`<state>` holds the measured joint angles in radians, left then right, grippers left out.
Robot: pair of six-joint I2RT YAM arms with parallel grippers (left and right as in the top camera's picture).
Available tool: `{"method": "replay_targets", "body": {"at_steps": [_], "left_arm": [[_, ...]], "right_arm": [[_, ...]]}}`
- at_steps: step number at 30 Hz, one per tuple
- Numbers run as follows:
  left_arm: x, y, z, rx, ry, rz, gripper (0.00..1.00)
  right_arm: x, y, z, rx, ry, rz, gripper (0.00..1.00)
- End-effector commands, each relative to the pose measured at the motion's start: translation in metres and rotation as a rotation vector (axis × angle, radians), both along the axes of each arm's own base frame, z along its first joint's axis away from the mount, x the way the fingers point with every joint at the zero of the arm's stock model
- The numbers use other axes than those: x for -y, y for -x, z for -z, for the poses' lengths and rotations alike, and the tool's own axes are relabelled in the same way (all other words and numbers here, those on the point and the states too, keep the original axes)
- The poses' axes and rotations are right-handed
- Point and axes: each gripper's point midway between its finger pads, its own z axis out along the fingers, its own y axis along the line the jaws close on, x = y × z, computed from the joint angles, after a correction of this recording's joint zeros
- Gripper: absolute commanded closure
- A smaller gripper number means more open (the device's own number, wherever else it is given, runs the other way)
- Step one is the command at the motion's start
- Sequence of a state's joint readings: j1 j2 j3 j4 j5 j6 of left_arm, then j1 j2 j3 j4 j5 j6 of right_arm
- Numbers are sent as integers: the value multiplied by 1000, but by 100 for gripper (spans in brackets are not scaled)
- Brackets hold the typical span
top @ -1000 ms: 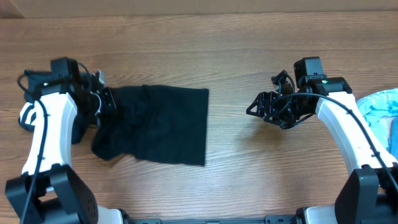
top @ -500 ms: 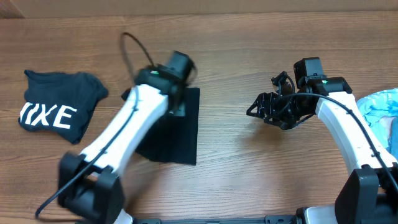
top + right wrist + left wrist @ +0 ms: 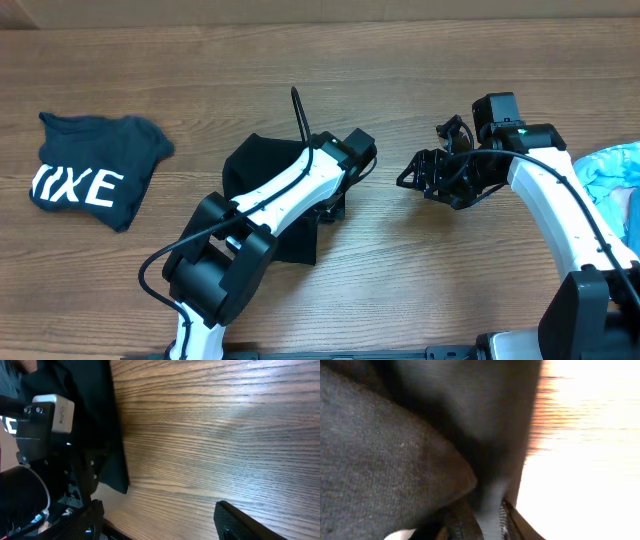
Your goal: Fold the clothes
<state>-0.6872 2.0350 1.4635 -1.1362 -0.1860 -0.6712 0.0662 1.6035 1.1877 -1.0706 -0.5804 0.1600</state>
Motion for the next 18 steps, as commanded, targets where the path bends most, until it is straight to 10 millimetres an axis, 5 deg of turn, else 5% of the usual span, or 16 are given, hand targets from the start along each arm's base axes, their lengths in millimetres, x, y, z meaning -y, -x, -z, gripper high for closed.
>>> {"method": "replay_targets", "body": {"at_steps": [1, 9, 14, 18], "left_arm": [[26, -1, 3, -26, 119, 17, 67], [62, -32, 2, 74, 297, 29, 61], [34, -60, -15, 109, 273, -54, 49], [-2, -82, -49, 112, 227, -107, 38]], "right_arm": [[-3, -2, -10, 33, -17, -10, 25], [-2, 2, -10, 17, -14, -13, 25], [-1, 7, -9, 7, -8, -33, 26], [-1, 8, -9, 6, -8, -33, 25]]}}
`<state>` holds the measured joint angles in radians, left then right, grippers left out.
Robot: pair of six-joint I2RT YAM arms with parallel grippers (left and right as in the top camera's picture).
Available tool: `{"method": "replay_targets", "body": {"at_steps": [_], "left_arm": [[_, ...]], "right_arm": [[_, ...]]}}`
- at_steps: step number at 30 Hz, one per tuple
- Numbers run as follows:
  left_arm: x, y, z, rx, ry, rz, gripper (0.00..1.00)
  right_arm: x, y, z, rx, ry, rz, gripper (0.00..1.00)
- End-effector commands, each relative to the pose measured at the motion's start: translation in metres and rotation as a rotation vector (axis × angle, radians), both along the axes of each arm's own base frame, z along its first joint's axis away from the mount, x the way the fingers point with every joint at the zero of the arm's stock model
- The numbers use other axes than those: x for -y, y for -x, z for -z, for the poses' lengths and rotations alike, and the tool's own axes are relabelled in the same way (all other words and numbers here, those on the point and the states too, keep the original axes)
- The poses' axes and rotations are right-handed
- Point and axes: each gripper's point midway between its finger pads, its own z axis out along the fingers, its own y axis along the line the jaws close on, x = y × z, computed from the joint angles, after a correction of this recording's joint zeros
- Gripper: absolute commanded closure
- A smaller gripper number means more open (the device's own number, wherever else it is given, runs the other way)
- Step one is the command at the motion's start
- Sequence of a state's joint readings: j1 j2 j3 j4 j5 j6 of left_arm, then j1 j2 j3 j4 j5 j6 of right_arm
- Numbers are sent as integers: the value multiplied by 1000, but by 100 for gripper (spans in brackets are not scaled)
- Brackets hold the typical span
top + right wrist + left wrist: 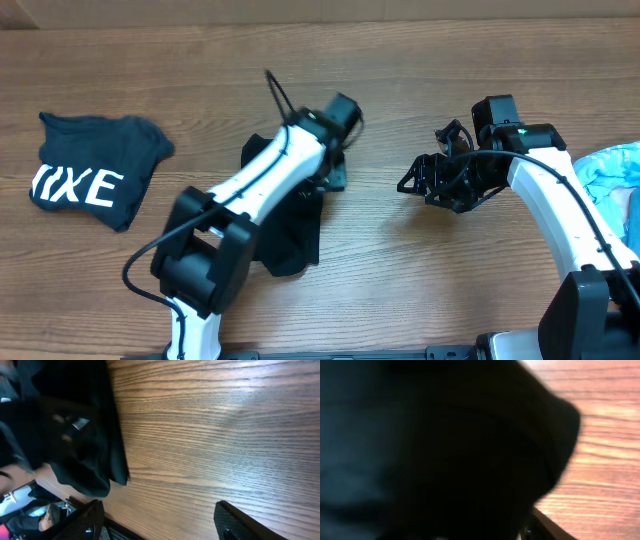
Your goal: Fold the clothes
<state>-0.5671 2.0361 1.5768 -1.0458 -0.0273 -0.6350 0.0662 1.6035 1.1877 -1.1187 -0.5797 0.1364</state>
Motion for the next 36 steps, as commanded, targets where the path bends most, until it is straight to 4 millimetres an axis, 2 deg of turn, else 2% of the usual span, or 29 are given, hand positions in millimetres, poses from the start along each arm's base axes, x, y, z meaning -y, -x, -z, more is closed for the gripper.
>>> {"method": "replay_targets", "body": {"at_steps": [1, 4, 5, 8, 9, 11, 12, 14, 16, 17, 20, 21, 23, 25, 26, 28, 30, 32, 36], "left_arm": [[-23, -33, -35, 53, -20, -11, 34], [-17, -48, -53, 97, 33, 44, 34], [-15, -48, -53, 98, 34, 48, 35], [-9, -41, -46, 73, 21, 99, 46], [-8, -41, -41, 68, 13, 102, 55], [-7, -42, -23, 39, 1, 103, 85], [-5, -42, -9, 12, -4, 105, 94], [7, -46, 14, -7, 34, 167, 96], [19, -56, 20, 21, 88, 171, 95], [22, -66, 15, 56, 114, 130, 95], [26, -94, -20, 161, 171, 84, 87], [23, -101, -36, 189, 179, 82, 79], [10, -110, -74, 246, 172, 74, 44], [-8, -115, -111, 295, 150, 63, 27], [-15, -115, -127, 310, 145, 66, 23], [-32, -108, -156, 322, 136, 72, 25], [-51, -100, -176, 325, 116, 46, 27], [-78, -88, -206, 342, 103, 16, 29], [-100, -60, -255, 415, 111, 15, 27]], "right_arm": [[-2, -3, -10, 40, -14, -14, 25], [-2, -3, -10, 40, -14, -14, 25], [-2, -3, -10, 40, -14, -14, 25], [-2, -2, -10, 35, -14, -14, 25], [-2, -1, -10, 33, -13, -14, 25], [-2, -1, -10, 33, -13, -14, 25], [-2, -1, -10, 32, -13, -14, 25], [-2, 0, -10, 29, -13, -14, 25], [-2, -1, -10, 30, -13, -14, 25], [-3, 0, -10, 40, -18, -30, 25], [-29, 12, -28, 118, -182, -202, 27], [-37, 18, -32, 114, -214, -233, 28], [-47, 30, -31, 97, -215, -292, 28], [-58, 45, -29, 87, -201, -375, 27], [-65, 53, -26, 78, -177, -418, 25], [-79, 64, -21, 77, -139, -488, 24], [-91, 68, -13, 72, -86, -501, 24], [-111, 69, 9, 56, -1, -459, 24], [-142, 84, 48, -29, -6, -467, 31]]}}
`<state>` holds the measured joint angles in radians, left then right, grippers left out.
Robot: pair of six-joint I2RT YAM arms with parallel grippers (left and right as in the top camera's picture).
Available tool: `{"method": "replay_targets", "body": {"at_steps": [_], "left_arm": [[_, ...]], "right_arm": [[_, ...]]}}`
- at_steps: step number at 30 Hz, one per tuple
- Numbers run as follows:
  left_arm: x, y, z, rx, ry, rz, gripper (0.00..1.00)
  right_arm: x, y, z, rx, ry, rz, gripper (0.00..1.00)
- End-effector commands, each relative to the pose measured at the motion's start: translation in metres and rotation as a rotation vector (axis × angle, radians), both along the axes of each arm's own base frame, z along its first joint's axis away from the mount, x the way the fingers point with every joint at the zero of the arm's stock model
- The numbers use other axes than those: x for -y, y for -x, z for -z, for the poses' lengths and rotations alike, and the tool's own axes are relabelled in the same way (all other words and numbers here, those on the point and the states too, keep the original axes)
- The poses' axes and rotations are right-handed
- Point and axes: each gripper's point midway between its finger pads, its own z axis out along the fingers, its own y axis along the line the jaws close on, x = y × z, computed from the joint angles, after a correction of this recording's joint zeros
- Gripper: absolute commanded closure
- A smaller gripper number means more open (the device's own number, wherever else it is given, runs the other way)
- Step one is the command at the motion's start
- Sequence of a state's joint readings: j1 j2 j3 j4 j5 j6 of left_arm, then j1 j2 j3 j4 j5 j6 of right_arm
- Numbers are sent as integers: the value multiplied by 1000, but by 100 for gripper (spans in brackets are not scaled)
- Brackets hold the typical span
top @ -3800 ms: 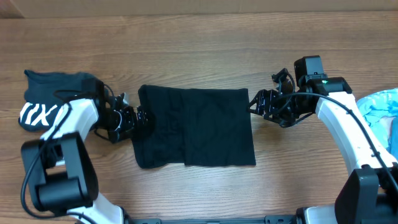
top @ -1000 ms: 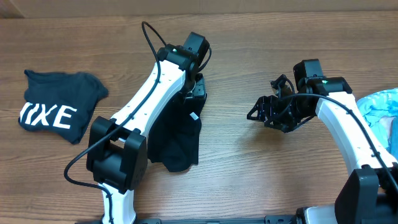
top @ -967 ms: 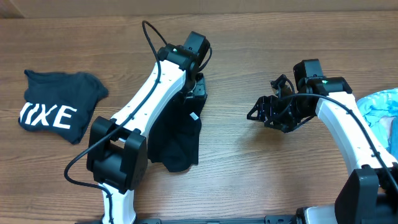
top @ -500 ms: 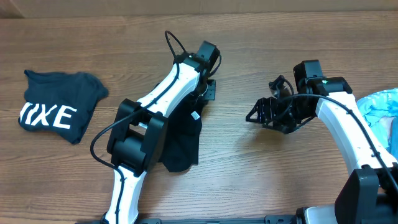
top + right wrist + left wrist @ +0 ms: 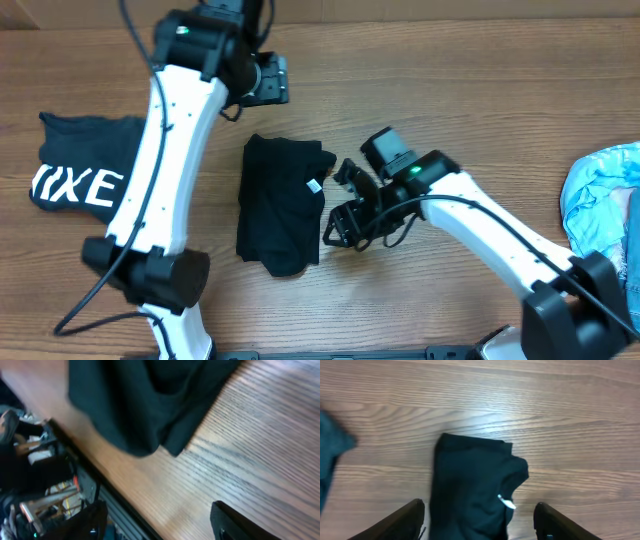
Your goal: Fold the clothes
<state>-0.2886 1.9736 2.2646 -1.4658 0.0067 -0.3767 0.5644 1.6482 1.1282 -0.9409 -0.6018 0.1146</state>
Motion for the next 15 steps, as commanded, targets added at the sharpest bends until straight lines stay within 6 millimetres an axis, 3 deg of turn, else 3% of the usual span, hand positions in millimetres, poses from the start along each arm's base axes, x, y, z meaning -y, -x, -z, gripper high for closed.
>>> {"method": "replay_targets", "body": {"at_steps": [1, 4, 5, 6, 9, 11, 15], "left_arm": [[-17, 27, -62, 142, -8, 40, 26], [-21, 41, -82, 186, 2, 45, 25], [-22, 44, -86, 192, 4, 45, 25], [-23, 47, -88, 193, 3, 45, 25], [-24, 52, -85, 176, -7, 55, 25], [-24, 53, -84, 169, -10, 58, 24], [-24, 53, -84, 170, -12, 61, 24]], "right_arm": [[-24, 15, 30, -132, -8, 10, 30], [-45, 8, 46, -133, -40, 25, 31], [-52, 2, 50, -126, -54, 45, 38], [-58, -5, 49, -96, -80, 45, 53], [-62, -13, 48, -55, -96, 51, 72], [-54, -18, 54, -51, -48, 86, 96], [-20, -35, 65, -54, 65, 181, 96]]}}
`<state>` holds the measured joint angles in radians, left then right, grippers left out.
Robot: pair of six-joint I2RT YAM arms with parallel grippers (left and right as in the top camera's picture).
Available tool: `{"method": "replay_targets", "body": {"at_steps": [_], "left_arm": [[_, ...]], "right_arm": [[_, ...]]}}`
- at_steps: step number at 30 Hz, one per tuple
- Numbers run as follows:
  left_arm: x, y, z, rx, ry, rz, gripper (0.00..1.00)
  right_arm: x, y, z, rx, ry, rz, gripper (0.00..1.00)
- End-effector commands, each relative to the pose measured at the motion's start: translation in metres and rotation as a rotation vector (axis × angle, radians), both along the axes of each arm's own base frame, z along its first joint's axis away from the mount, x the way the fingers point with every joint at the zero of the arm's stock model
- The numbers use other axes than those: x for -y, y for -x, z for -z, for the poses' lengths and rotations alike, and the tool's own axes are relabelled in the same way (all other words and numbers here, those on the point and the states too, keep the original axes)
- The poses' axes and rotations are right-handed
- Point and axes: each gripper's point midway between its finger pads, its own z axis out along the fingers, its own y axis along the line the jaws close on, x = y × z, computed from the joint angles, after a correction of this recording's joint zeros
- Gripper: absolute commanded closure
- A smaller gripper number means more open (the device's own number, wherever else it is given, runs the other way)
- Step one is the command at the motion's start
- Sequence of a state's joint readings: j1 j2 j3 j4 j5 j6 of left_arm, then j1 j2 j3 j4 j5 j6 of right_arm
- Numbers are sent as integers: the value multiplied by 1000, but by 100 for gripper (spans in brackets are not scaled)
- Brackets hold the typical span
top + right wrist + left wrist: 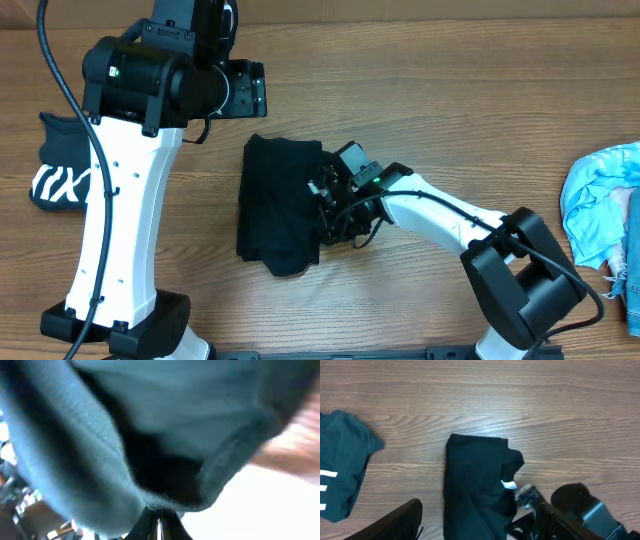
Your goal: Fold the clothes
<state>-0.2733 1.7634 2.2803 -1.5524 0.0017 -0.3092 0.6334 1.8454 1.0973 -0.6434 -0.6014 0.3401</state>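
Note:
A black garment [278, 205] lies folded in a tall block at the table's middle, also seen in the left wrist view [477, 482] with a small white tag. My right gripper [330, 208] is down at its right edge. In the right wrist view the cloth [150, 425] fills the frame and the fingers [152, 525] are pressed together on its edge. My left gripper [243, 90] hangs high over the far side, open and empty [477, 530]. A navy shirt with white letters [55, 180] lies at the far left.
A light blue garment [605, 195] is bunched at the right edge of the table. The raised left arm [125, 200] covers part of the navy shirt in the overhead view. Bare wood [450, 110] stretches across the far side.
My right gripper was open just off the black garment's right side; now it is at that edge and shut on the cloth. The left gripper stays high and open, shifted slightly.
First my left gripper was down on the black garment with cloth filling its view, the right gripper open well to the right. Then the left was at the garment's far edge. Later it was high and open, the garment folded. Now the right grips its edge.

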Motion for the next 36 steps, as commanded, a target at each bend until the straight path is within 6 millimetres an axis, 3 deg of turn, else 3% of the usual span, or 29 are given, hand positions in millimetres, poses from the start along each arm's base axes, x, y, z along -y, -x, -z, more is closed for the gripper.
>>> {"method": "replay_targets", "body": {"at_steps": [1, 2, 3, 4, 7, 8, 11, 13, 17, 20, 22, 23, 24, 30, 32, 34, 36], "left_arm": [[-2, 0, -7, 27, -18, 17, 23], [-2, 0, -7, 29, -19, 17, 23], [-3, 0, -8, 33, -26, 16, 23], [-5, -1, -8, 36, -36, 9, 22], [-6, -1, -8, 37, -39, 8, 21], [-6, -1, -8, 37, -39, 7, 21], [-6, -1, -8, 36, -40, 7, 21], [-6, -1, -8, 37, -41, 8, 20], [-6, 0, -7, 33, -59, 35, 18], [-9, 1, -6, 31, -88, 58, 14], [-12, 1, -5, 31, -102, 51, 14], [-12, 1, -5, 31, -102, 52, 14], [-12, 1, -5, 31, -102, 51, 14], [-14, 0, -5, 35, -119, 48, 12], [-14, -1, -4, 32, -120, 48, 12], [-15, -1, -4, 32, -124, 45, 12], [-15, -1, -4, 31, -124, 46, 12]], "right_arm": [[26, -21, 5, 3, 67, 84, 96], [26, -22, 3, -1, 52, 81, 96], [24, -20, 0, -11, 27, 70, 77], [22, -19, -2, -19, 7, 63, 67], [18, -17, -3, -18, -5, 52, 62], [16, -17, -4, -15, -14, 47, 63], [6, -16, -8, 1, -51, 24, 96], [4, -22, -7, 46, -44, 20, 96], [40, -55, 0, 122, 99, 100, 96], [65, -80, -13, 145, 121, 145, 94], [66, -85, -22, 160, 80, 110, 86], [58, -78, -30, 142, 14, 64, 49], [55, -71, -33, 111, -14, 51, 40], [61, -18, -36, -176, 34, 87, 38], [57, -1, -46, -301, 9, 121, 42], [50, 3, -50, -377, 7, 187, 38], [38, -10, -44, -352, -7, 247, 36]]}}
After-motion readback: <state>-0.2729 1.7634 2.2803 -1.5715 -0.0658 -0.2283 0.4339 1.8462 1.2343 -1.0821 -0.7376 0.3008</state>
